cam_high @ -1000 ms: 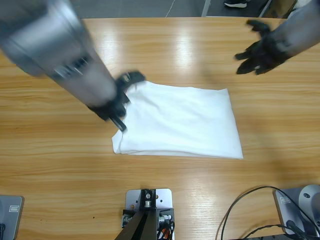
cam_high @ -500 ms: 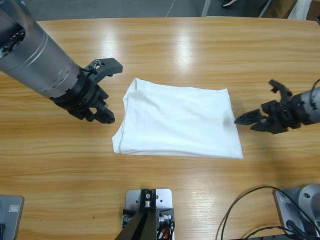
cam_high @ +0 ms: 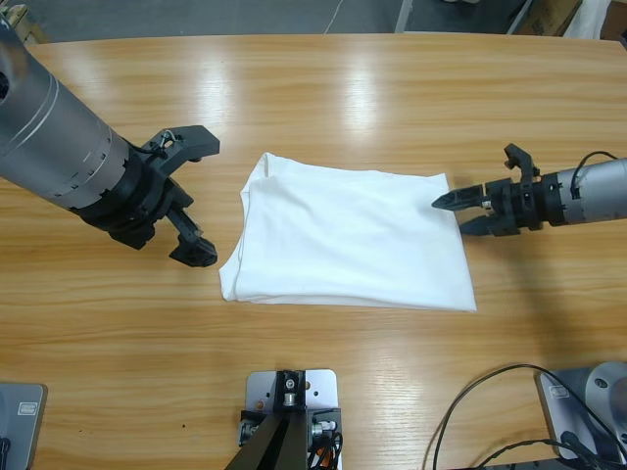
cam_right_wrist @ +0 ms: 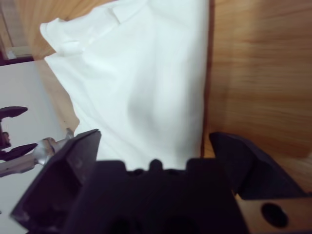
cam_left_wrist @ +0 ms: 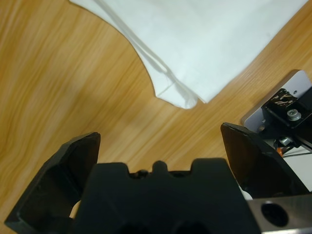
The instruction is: Fold clothes
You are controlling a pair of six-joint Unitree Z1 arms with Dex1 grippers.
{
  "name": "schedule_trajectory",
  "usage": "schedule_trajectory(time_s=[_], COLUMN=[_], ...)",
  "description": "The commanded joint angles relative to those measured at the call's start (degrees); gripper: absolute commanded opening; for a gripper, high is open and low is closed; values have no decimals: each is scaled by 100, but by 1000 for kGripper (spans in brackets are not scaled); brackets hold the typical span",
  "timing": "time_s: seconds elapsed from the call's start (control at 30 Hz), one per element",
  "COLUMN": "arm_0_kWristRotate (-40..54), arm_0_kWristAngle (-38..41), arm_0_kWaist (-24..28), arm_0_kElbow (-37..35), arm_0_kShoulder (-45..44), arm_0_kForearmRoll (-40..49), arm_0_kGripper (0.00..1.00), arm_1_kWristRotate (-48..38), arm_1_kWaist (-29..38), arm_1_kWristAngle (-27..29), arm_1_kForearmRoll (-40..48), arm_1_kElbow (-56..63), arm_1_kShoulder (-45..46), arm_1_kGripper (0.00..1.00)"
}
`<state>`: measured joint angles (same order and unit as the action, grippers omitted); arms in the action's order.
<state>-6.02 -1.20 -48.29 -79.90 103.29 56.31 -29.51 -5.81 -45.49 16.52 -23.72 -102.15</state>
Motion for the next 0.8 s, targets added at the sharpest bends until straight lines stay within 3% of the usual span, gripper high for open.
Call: schedule_trajectory(time_s=[0.03, 0.37, 0.53, 0.57, 0.63, 0.7, 0.8], arm_0_kWristRotate=[-117, -101, -101, -101, -98, -87, -72], arm_0_kWristAngle=[67, 44, 41, 44, 41, 41, 41], arm_0_kWaist=[-23, -23, -23, -23, -23, -23, -23], arm_0_kElbow=[101, 133, 122, 135, 159, 159, 149], arm_0_kShoulder=[198, 225, 239, 232, 232, 235, 244], arm_0_kForearmRoll=[-76, -89, -105, -106, -106, -112, -112], arm_0_kGripper=[964, 964, 964, 964, 964, 964, 964], arm_1_kWristRotate=[-145, -270, -393, -407, -403, -366, -344], arm_1_kWaist=[251, 933, 968, 984, 1008, 1059, 1135], arm_1_kWristAngle=[185, 410, 549, 568, 607, 615, 647], arm_1_kForearmRoll=[-277, -478, -483, -483, -485, -492, -485], arm_1_kElbow=[377, 306, 276, 271, 271, 271, 266], arm_1_kShoulder=[-827, -921, -1072, -1114, -1109, -1098, -1116], arm_1_kGripper=[991, 936, 924, 880, 533, 312, 83])
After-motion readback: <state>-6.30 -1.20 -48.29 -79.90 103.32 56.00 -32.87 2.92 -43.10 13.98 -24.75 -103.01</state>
